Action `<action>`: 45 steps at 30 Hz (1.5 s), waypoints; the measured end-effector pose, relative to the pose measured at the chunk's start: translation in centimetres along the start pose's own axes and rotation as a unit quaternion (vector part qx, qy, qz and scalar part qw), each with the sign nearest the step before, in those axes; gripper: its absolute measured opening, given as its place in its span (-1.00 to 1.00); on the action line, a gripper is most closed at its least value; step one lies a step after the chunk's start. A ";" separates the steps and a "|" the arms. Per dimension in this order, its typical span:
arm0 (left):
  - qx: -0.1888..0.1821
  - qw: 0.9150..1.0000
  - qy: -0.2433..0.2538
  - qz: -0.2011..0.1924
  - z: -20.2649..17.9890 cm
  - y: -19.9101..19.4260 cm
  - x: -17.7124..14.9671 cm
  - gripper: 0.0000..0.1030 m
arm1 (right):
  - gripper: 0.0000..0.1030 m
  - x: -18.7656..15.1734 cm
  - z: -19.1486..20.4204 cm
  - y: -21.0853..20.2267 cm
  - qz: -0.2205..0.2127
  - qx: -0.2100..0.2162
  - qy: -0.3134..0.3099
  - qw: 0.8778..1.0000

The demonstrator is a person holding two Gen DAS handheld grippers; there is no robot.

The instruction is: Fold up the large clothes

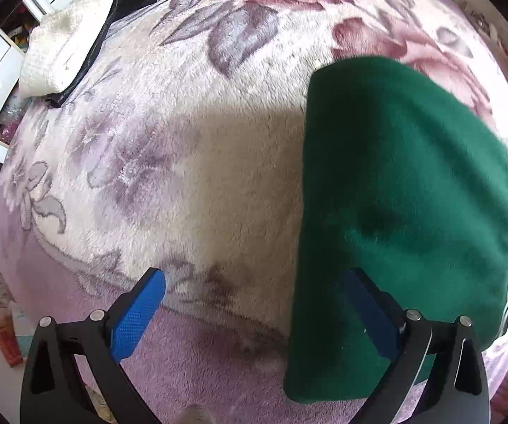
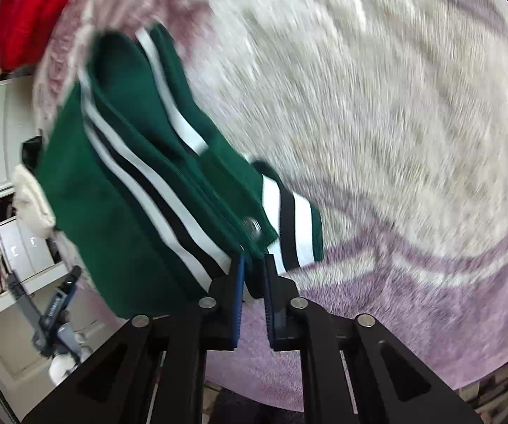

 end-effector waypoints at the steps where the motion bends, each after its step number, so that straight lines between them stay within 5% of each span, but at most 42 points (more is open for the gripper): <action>1: -0.004 1.000 0.000 0.001 0.2 0.1 0.2 1.00 | -0.04 0.7 0.8 -0.6 -0.010 0.004 -0.016 1.000; 2: -0.003 1.000 -0.001 0.003 0.3 0.3 0.4 1.00 | 0.36 1.6 1.7 -0.9 -0.018 0.008 -0.031 0.999; 3: -0.003 1.000 -0.004 0.007 0.5 0.5 0.7 1.00 | 0.42 2.5 2.3 -1.1 -0.024 0.013 -0.040 0.999; 10: -0.009 1.000 0.004 -0.025 -0.6 0.1 5.6 1.00 | 0.42 11.8 9.5 1.7 -0.064 0.090 -0.053 0.992; 11: -0.006 0.999 0.007 -0.032 -0.8 0.1 6.3 1.00 | 0.35 13.1 10.3 2.6 -0.066 0.101 -0.053 0.991; 12: -0.005 0.999 0.011 -0.037 -1.1 0.1 6.9 1.00 | -0.60 13.8 11.0 2.6 -0.079 0.112 -0.062 0.989; 13: -0.004 0.999 0.015 -0.040 -1.4 0.3 7.5 1.00 | -0.91 14.4 11.3 2.7 -0.091 0.087 -0.079 0.989; 17: 0.005 0.999 0.027 -0.034 -2.1 1.4 7.8 1.00 | -0.94 17.2 12.1 2.9 -0.134 0.008 -0.080 0.988; 20: 0.010 0.999 0.023 -0.026 -1.7 1.5 6.9 1.00 | -0.93 17.1 12.6 3.2 -0.095 0.016 -0.095 0.991; 23: -0.009 1.000 0.003 -0.011 -0.3 1.4 5.0 1.00 | -0.74 16.2 12.7 2.0 -0.043 0.039 -0.111 0.992; 25: -0.046 0.999 -0.019 0.001 0.3 1.6 3.8 1.00 | 0.07 14.2 11.0 1.0 -0.031 0.057 -0.123 0.990; 26: -0.069 0.997 -0.032 0.008 0.6 1.9 3.1 1.00 | 0.92 13.3 10.0 0.8 -0.030 0.060 -0.137 0.988; 27: -0.098 0.994 -0.042 0.016 0.5 2.4 2.4 1.00 | 1.00 12.1 8.9 0.9 -0.023 0.074 -0.153 0.985; 30: -0.179 0.981 -0.055 0.042 -0.7 4.0 1.2 1.00 | 1.00 9.6 5.2 4.3 0.050 0.077 -0.163 0.982; 33: -0.269 0.959 -0.069 0.055 -2.6 5.6 0.8 1.00 | 1.00 8.9 2.8 9.0 0.112 0.105 -0.151 0.977; 38: -0.367 0.925 -0.075 0.058 -5.4 7.7 1.9 1.00 | 1.00 9.8 3.4 10.4 0.132 0.199 -0.152 0.959; 40: -0.388 0.918 -0.065 0.046 -6.4 7.5 2.9 0.98 | 1.00 9.7 4.7 11.1 0.149 0.215 -0.168 0.951; 43: -0.386 0.920 -0.053 0.030 -7.3 7.1 4.1 0.89 | 1.00 9.4 7.2 12.7 0.168 0.228 -0.184 0.941; 45: -0.380 0.923 -0.055 0.021 -7.0 6.7 4.8 0.76 | 0.73 9.3 8.7 13.5 0.162 0.225 -0.182 0.944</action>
Point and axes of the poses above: each gripper's, at about its wrist camera, not at the fingertips, and y roughly the way its jaws point, z to its left, x to its top, the point moved 6 cm from there along y, roughly the way its jaws point, and after that the axes turned 4 degrees about x, right-handed, at the moved point
